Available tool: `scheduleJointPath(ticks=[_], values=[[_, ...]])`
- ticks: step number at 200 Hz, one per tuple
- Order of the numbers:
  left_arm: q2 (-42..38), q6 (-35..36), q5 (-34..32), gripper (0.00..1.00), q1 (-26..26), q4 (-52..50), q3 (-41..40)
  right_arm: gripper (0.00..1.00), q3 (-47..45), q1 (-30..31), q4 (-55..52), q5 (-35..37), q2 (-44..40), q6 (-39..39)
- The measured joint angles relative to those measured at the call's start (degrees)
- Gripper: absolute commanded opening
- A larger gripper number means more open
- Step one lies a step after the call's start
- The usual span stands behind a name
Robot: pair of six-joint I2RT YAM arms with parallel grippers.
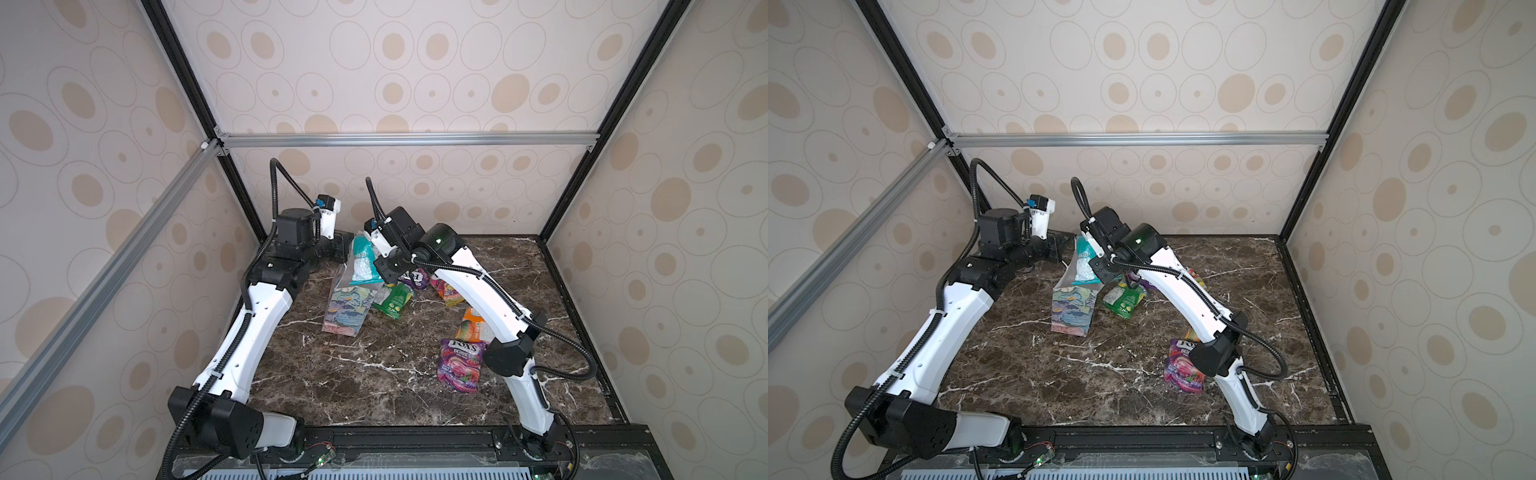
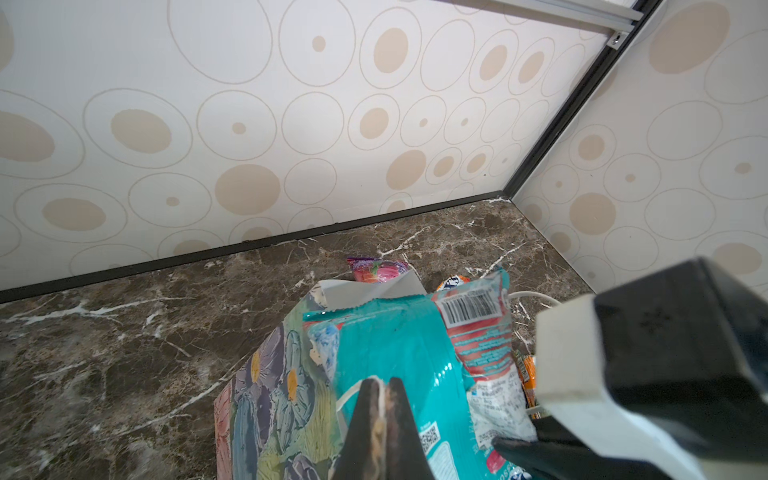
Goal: Place the snacks into the paper bag
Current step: Place the snack in the paper bag.
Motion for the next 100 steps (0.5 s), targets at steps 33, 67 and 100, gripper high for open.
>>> scheduleJointPath(ticks=[33, 67, 100], values=[[-1.03, 0.00, -5.86, 0.00, -0.04, 0.09, -0.61, 0.10, -0.02, 0.00, -2.21, -0.15, -0.02, 0.46], [-1.99, 0.02, -10.16, 0.00, -0.09, 0.09, -1.14, 0.09, -0.02, 0.02, -4.20, -0.15, -0.04, 1.03], [-1.95, 0.04, -12.44, 0.00, -0.09, -0.48, -1.27, 0.13, -0.02, 0.04, -4.22, 0.20, -0.92, 1.38]])
